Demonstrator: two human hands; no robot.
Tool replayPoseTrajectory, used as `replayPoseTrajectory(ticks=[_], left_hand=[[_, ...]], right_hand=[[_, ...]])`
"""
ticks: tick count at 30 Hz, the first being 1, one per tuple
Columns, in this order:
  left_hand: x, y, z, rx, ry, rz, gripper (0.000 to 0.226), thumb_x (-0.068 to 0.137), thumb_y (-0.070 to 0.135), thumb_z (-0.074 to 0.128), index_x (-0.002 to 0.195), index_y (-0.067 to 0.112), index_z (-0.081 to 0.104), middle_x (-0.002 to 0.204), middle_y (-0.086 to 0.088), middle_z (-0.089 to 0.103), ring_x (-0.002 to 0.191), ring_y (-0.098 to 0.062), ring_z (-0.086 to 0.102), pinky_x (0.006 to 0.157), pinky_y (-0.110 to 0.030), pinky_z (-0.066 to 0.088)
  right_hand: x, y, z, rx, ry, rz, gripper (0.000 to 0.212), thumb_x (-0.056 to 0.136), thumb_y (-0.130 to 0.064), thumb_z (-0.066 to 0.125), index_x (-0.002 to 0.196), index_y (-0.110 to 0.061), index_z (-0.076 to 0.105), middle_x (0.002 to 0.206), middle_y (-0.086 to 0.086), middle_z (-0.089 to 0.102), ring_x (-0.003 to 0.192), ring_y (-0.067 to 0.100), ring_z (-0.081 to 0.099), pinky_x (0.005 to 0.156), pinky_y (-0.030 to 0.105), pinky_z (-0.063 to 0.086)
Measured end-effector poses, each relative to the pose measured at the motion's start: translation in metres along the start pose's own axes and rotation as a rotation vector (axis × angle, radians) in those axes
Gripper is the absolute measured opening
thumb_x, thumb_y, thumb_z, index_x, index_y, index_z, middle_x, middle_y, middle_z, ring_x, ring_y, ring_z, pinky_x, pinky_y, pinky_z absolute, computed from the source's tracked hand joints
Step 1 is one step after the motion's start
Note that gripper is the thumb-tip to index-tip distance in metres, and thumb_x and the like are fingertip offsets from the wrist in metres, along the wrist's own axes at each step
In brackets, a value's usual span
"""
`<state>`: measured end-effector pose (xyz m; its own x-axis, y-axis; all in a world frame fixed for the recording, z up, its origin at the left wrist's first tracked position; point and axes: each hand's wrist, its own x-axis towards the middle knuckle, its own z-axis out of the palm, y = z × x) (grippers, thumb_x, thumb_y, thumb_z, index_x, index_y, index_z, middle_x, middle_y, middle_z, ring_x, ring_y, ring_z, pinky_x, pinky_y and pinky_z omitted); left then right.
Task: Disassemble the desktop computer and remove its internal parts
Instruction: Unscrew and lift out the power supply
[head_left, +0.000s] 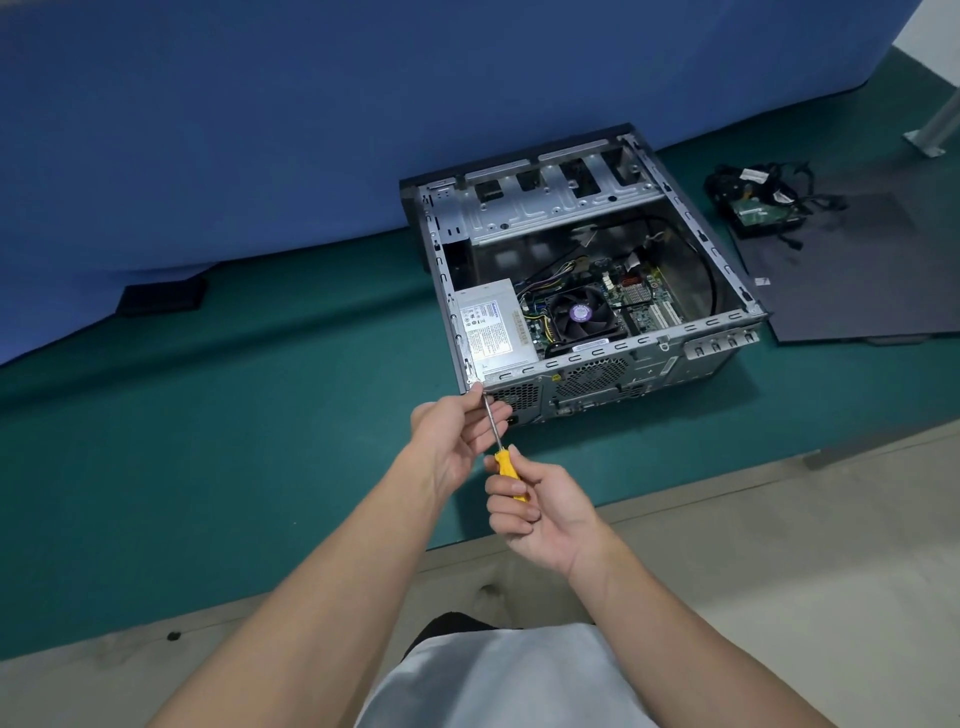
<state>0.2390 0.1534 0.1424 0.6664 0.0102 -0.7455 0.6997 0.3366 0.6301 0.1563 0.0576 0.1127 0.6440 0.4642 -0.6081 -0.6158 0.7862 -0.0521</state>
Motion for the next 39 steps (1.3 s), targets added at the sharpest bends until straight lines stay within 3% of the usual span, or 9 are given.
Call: replayPoseTrajectory(ticks=[4, 10, 14, 19, 25, 28, 31, 34, 39], left_hand=[[-0.001, 0.0, 0.001, -0.002, 0.009, -0.001, 0.018, 0.093, 0.006, 0.062, 0.103, -0.009, 0.06, 0.085, -0.024, 0.072, 0.072, -0.028, 0.073, 0.065, -0.033, 0.061], [-0.001, -0.001, 0.002, -0.006, 0.009, -0.006, 0.023, 0.092, 0.007, 0.063, 0.105, -0.012, 0.06, 0.081, -0.024, 0.072, 0.068, -0.026, 0.073, 0.061, -0.031, 0.061], [-0.001, 0.0, 0.002, -0.006, 0.012, -0.007, 0.03, 0.092, 0.008, 0.063, 0.112, -0.015, 0.058, 0.085, -0.025, 0.071, 0.067, -0.026, 0.073, 0.059, -0.031, 0.06], [-0.003, 0.0, 0.003, -0.01, 0.011, -0.009, 0.031, 0.093, 0.008, 0.062, 0.113, -0.015, 0.058, 0.092, -0.027, 0.07, 0.065, -0.025, 0.072, 0.056, -0.03, 0.06], [-0.005, -0.004, 0.003, 0.036, 0.029, 0.037, 0.024, 0.085, -0.006, 0.067, 0.105, -0.018, 0.061, 0.084, -0.025, 0.07, 0.065, -0.022, 0.072, 0.059, -0.027, 0.06], [-0.003, -0.008, 0.006, 0.031, 0.067, 0.079, 0.019, 0.083, -0.016, 0.063, 0.101, -0.019, 0.061, 0.072, -0.023, 0.069, 0.059, -0.022, 0.071, 0.06, -0.027, 0.06], [-0.002, -0.009, 0.008, 0.016, 0.082, 0.096, 0.007, 0.083, -0.018, 0.06, 0.089, -0.015, 0.06, 0.064, -0.02, 0.068, 0.06, -0.023, 0.071, 0.064, -0.03, 0.061], [-0.002, -0.009, 0.007, 0.009, 0.08, 0.103, 0.007, 0.084, -0.019, 0.058, 0.083, -0.012, 0.059, 0.067, -0.021, 0.068, 0.06, -0.023, 0.071, 0.062, -0.03, 0.061], [-0.004, -0.011, 0.008, -0.012, 0.089, 0.12, 0.006, 0.084, -0.018, 0.06, 0.082, -0.012, 0.06, 0.067, -0.021, 0.069, 0.062, -0.024, 0.072, 0.062, -0.028, 0.061]], right_hand=[[0.0, -0.001, 0.001, -0.081, 0.031, -0.054, 0.028, 0.097, -0.029, 0.046, 0.082, -0.007, 0.053, 0.051, -0.005, 0.028, 0.034, 0.005, 0.017, 0.031, 0.017, 0.014], [0.009, 0.013, 0.018, -0.737, 0.458, -0.327, 0.037, 0.104, -0.037, 0.031, 0.078, -0.014, 0.044, 0.05, -0.006, 0.033, 0.038, 0.008, 0.024, 0.038, 0.019, 0.021], [0.011, 0.021, 0.024, -1.194, 0.649, -0.447, 0.04, 0.104, -0.035, 0.025, 0.08, -0.015, 0.05, 0.078, 0.004, 0.055, 0.069, 0.023, 0.048, 0.064, 0.033, 0.038], [0.013, 0.029, 0.028, -1.61, 0.813, -0.549, 0.029, 0.101, -0.017, 0.031, 0.111, -0.001, 0.053, 0.106, 0.019, 0.064, 0.099, 0.036, 0.059, 0.068, 0.032, 0.035], [0.009, 0.023, 0.032, -1.442, 0.705, -0.49, 0.033, 0.103, -0.025, 0.029, 0.108, -0.005, 0.054, 0.099, 0.015, 0.06, 0.093, 0.033, 0.056, 0.073, 0.038, 0.043], [0.001, 0.013, 0.028, -0.83, 0.455, -0.341, 0.029, 0.103, -0.034, 0.037, 0.092, -0.009, 0.049, 0.069, 0.008, 0.049, 0.052, 0.018, 0.045, 0.047, 0.029, 0.04], [-0.017, -0.002, 0.011, -0.457, 0.2, -0.074, 0.032, 0.1, -0.035, 0.045, 0.093, -0.006, 0.056, 0.071, 0.014, 0.059, 0.057, 0.022, 0.055, 0.052, 0.028, 0.046], [-0.03, -0.011, 0.0, -0.489, 0.029, 0.045, 0.026, 0.098, -0.026, 0.048, 0.099, -0.002, 0.06, 0.087, 0.019, 0.067, 0.069, 0.028, 0.065, 0.056, 0.029, 0.049], [-0.027, -0.01, 0.003, -0.62, 0.053, -0.11, 0.018, 0.102, -0.01, 0.041, 0.094, 0.002, 0.053, 0.073, 0.018, 0.066, 0.052, 0.018, 0.059, 0.047, 0.022, 0.047]])
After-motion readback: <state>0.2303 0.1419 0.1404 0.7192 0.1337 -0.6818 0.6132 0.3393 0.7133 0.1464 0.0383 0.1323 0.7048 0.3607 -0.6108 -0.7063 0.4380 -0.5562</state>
